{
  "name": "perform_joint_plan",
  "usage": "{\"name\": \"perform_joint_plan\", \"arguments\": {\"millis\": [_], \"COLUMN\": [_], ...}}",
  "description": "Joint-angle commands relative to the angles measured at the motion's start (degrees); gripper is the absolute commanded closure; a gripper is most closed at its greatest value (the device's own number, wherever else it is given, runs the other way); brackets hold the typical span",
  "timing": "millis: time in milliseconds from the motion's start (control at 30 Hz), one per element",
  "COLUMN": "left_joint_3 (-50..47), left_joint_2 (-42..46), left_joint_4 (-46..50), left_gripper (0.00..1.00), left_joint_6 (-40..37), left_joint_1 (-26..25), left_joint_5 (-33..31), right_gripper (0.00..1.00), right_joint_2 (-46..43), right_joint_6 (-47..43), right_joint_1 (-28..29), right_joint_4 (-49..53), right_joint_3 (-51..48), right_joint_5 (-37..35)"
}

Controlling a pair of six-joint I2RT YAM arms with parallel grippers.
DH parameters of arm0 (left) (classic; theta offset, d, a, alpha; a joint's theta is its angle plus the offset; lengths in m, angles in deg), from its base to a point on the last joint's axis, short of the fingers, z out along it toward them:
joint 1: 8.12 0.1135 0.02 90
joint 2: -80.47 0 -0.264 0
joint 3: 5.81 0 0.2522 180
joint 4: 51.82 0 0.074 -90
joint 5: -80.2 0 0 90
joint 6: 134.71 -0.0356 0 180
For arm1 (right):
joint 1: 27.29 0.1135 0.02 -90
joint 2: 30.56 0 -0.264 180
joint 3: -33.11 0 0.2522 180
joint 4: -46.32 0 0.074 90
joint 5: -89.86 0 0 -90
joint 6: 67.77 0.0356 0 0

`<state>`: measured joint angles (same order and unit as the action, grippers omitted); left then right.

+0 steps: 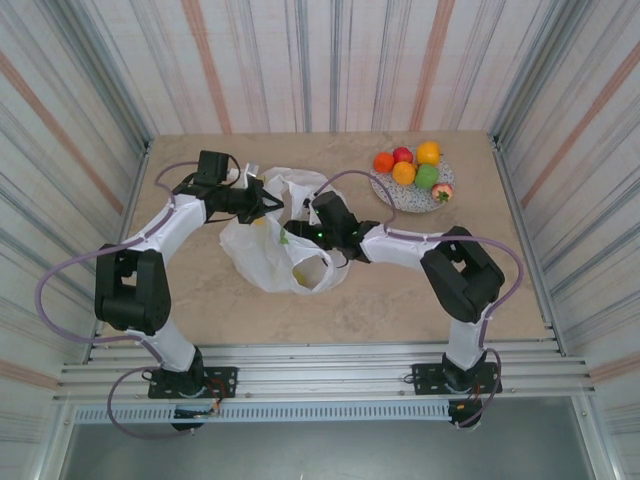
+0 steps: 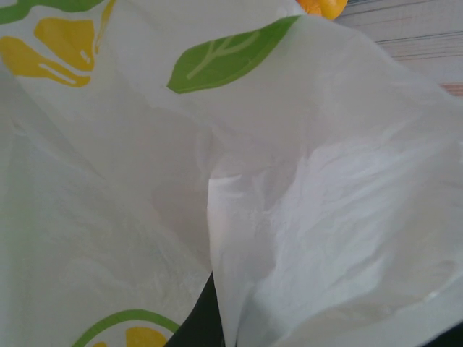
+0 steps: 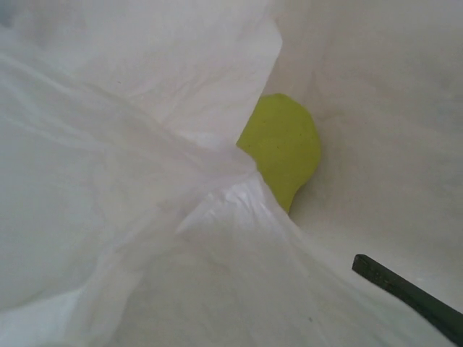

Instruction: Place the fruits into the plastic bag

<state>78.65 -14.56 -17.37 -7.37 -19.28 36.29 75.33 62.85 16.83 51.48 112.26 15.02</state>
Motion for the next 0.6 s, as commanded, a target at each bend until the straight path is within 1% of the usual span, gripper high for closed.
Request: {"name": "perform_joint_plan", "arguments": {"millis": [0, 133, 200, 400, 567], "left_joint_3": [-0.3, -0.3, -0.3, -0.2, -0.2], "left_joint_2": [1.7, 1.7, 1.7, 1.5, 1.4], "left_joint_4": [-0.4, -0.2, 0.1, 0.8, 1.2], "left_gripper": [0.99, 0.99, 1.0, 1.0, 1.0], "left_joint_6": [-0.4, -0.6, -0.9, -1.6, -1.9], "left_joint_1": [0.8, 1.1, 1.3, 2.1, 2.6], "left_joint_5": [0.9, 0.3, -0.1, -1.3, -2.0], "right_gripper": [0.17, 0.2, 0.22, 0.23, 0.24], "right_joint_2": [-4.0, -7.5, -9.6, -15.4, -21.2], "right_joint_6": [-5.5, -11.4, -14.8, -23.6, -27.0], "right_joint_1": [-0.5, -0.6, -0.7, -2.2, -5.0], "right_joint_4": [5.0, 12.2, 15.0, 22.0, 23.5], "right_joint_3": [-1.5, -2.2, -3.1, -5.9, -9.0], "right_joint_5": [-0.6, -3.0, -2.5, 5.7, 10.7]}}
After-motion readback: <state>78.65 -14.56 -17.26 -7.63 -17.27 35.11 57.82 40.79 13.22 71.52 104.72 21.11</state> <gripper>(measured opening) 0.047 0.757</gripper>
